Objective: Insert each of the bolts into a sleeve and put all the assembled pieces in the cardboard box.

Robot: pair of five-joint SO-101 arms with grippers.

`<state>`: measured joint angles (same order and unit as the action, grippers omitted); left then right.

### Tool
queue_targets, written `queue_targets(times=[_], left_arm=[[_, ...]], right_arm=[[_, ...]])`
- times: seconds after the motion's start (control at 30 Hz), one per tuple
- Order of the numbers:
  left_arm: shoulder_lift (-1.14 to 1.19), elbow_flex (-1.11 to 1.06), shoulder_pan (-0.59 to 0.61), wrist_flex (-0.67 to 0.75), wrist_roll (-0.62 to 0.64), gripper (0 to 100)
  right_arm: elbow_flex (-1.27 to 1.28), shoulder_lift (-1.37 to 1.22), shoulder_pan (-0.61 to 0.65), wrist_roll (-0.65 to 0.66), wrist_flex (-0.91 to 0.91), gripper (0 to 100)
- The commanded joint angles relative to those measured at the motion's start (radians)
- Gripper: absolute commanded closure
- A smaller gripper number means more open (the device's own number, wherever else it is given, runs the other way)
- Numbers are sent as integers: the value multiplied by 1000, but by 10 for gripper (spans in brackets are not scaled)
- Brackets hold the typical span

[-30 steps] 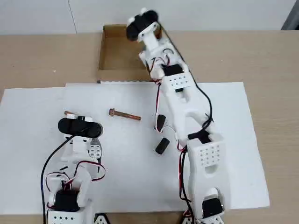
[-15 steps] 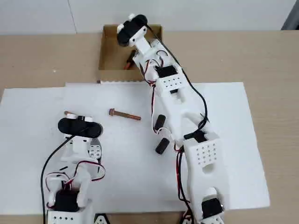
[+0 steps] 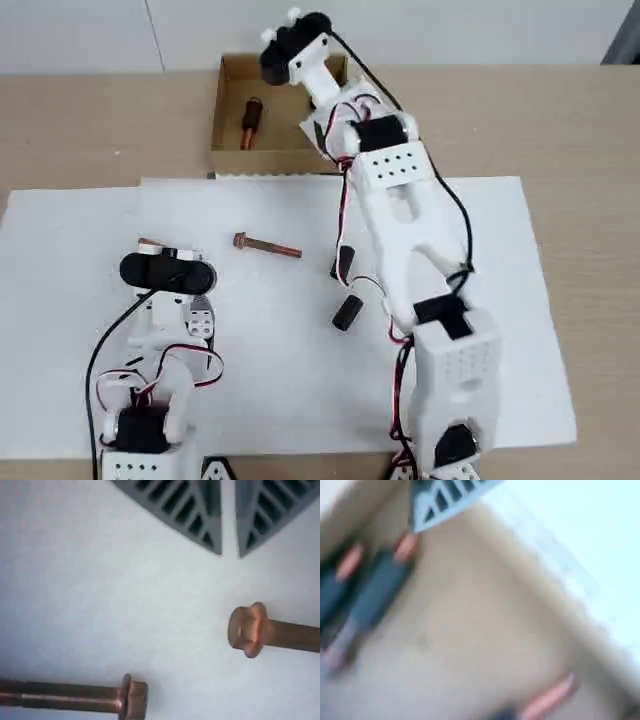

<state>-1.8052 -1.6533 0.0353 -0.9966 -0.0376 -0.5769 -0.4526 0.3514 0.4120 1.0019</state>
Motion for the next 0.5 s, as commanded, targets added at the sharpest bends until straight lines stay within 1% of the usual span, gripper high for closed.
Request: queue_targets(times=[0.0, 0.07, 0.2, 0.33, 0.47], left_arm=[[-8, 4, 5, 17, -2, 993], [-8, 4, 5, 17, -2, 993], [-8, 4, 5, 17, -2, 993], [-8, 4, 3, 17, -3, 993], [-8, 4, 3, 17, -5, 993]], right_arm=[[-49, 136, -10, 5, 186, 858], [-49, 166, -10, -32, 268, 858], [-49, 205, -10, -157, 395, 858], [-49, 217, -10, -232, 533, 858], [-44, 217, -5, -368, 676, 858]])
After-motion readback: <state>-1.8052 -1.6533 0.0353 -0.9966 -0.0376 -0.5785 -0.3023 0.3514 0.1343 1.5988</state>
